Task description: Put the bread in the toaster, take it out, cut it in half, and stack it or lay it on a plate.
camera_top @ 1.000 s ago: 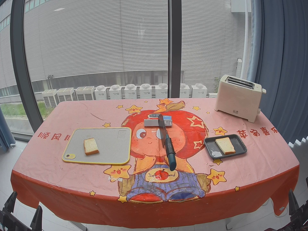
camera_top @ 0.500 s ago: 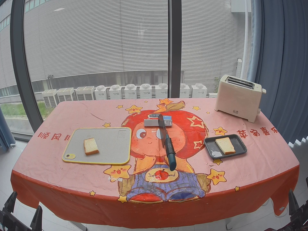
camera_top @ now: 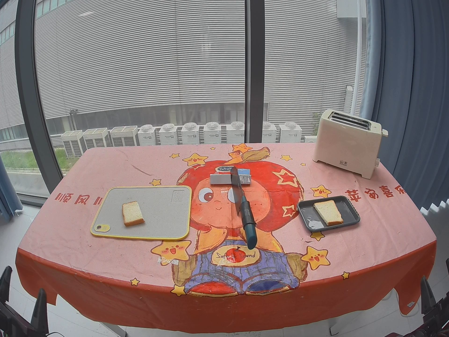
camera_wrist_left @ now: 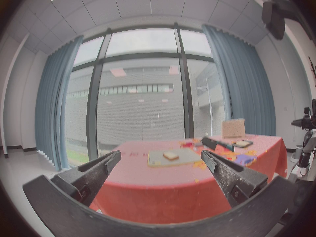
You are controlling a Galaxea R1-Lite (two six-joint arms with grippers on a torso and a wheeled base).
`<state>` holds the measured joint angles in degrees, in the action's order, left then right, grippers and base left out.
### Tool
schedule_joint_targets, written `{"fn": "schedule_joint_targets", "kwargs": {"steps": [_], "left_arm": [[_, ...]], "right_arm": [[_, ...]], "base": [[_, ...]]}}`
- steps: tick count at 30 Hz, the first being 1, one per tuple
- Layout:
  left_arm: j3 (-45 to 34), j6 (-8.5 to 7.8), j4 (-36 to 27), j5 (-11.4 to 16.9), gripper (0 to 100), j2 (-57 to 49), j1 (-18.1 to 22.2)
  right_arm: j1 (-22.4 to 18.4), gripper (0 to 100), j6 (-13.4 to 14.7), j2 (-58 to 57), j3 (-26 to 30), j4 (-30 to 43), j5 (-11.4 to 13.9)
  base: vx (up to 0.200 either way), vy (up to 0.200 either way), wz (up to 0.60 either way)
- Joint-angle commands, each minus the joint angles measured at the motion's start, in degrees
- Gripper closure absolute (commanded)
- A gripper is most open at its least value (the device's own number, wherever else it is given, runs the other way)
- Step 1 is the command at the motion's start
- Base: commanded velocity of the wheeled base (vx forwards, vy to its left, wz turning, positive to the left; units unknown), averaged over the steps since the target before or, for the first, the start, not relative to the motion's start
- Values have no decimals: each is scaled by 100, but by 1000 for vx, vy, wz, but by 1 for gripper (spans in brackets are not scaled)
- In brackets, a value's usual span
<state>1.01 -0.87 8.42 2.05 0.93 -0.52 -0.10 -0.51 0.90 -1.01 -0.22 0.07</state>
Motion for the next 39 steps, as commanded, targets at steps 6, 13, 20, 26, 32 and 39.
{"fn": "schedule_joint_targets", "kwargs": {"steps": [6, 13, 20, 26, 32, 39], "left_arm": [[-101, 34, 494, 15, 0, -93, 0], [154, 43, 458, 103, 0, 48, -62], [171, -10, 344, 305, 0, 285, -62], [417, -10, 168, 498, 0, 567, -62], [444, 43, 151, 648, 0, 777, -62], [672, 51, 124, 595, 0, 1243, -44]], "right_arm": [[1, 0, -2, -81, 101, -4, 1], [1, 0, -2, -81, 101, -4, 1], [1, 0, -2, -81, 101, -4, 1], [1, 0, -2, -81, 101, -4, 1], [1, 0, -2, -81, 101, -4, 1], [1, 0, -2, -81, 101, -4, 1]], "base": [[0, 0, 0], [0, 0, 0], [0, 0, 0], [0, 0, 0], [0, 0, 0], [0, 0, 0]]}}
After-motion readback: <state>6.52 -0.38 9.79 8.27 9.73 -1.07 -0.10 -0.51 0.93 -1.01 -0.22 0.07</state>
